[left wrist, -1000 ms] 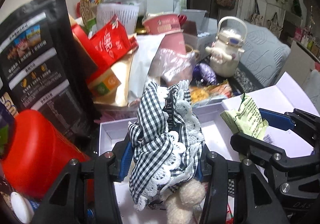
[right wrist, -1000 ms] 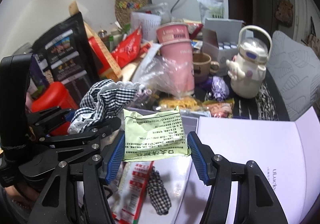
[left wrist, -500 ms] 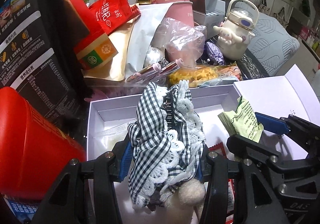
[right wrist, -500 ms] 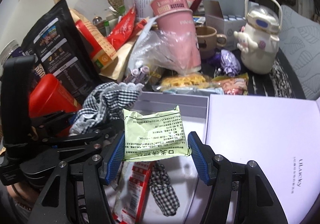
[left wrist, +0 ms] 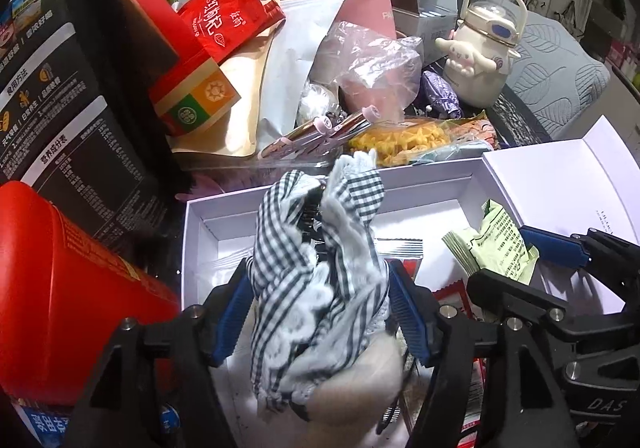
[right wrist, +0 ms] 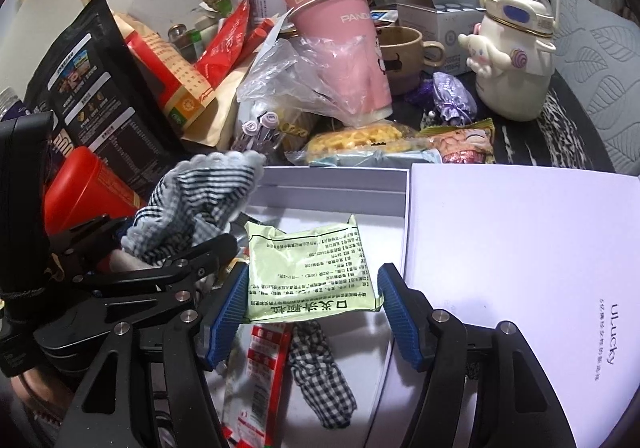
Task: Organize soft objects
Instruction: 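Open the right gripper to drop the green packet into the box while the left lowers the pouch, then open the left gripper to release the gingham pouch and withdraw both grippers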
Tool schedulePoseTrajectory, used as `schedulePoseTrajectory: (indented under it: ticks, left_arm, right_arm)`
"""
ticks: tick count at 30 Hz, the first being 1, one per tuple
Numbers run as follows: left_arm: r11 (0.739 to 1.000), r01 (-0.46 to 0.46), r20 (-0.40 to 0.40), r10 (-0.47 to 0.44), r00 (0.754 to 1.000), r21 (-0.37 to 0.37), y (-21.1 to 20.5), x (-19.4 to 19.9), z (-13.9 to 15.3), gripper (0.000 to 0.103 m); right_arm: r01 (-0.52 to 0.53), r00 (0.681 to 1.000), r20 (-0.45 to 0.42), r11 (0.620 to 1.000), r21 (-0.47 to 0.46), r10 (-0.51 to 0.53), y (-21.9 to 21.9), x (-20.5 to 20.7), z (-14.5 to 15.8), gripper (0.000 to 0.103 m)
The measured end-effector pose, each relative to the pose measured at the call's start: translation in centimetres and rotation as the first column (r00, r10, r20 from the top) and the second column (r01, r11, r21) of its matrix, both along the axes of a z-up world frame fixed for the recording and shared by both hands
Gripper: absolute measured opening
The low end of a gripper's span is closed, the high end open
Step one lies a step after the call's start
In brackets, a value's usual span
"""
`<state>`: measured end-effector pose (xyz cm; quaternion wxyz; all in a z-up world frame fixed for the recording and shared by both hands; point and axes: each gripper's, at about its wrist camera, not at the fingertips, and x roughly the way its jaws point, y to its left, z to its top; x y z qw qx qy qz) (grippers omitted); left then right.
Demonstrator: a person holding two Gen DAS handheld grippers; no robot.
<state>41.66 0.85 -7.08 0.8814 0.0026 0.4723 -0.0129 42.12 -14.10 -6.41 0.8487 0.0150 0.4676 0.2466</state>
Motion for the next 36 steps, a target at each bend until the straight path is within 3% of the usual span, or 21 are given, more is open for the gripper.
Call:
schedulePoseTrajectory:
  ticks: [3,8,23,29,36]
  left_arm:
    - [1.0,0.002,0.013,-0.002,1.0,0.0,0.0,-0.2,0.6,0.065]
    - [0.999,-0.001,0.052,-0.001,0.999,0.045,-0.2,-0.8,1.6,0.077]
    - [1.0,0.027,0.143,-0.028,0.989,0.007,0.5,-3.2,5.2,0.077]
    - [0.999,0.043,0.22,-0.039,0.975,-0.014,0.8,-5.3,8.2,0.077]
    - [0.998,0.058,0.28,-0.05,0.959,-0.019,0.9,-7.6,10.6,0.077]
  right_arm:
    - [-0.003,0.999,0.034,1.0,-0.009,0.003,0.0,-0.6,0.9,0.07]
    - [0.005,0.998,0.061,1.0,-0.007,-0.005,-0.3,-1.0,1.8,0.072]
    - [0.042,0.98,0.197,0.999,-0.007,-0.04,-1.3,-3.2,5.5,0.072]
    - [0.022,0.963,0.267,0.999,0.03,-0.029,-1.5,-5.1,7.9,0.072]
    - [0.036,0.929,0.369,0.999,0.006,-0.036,-1.6,-7.7,10.4,0.072]
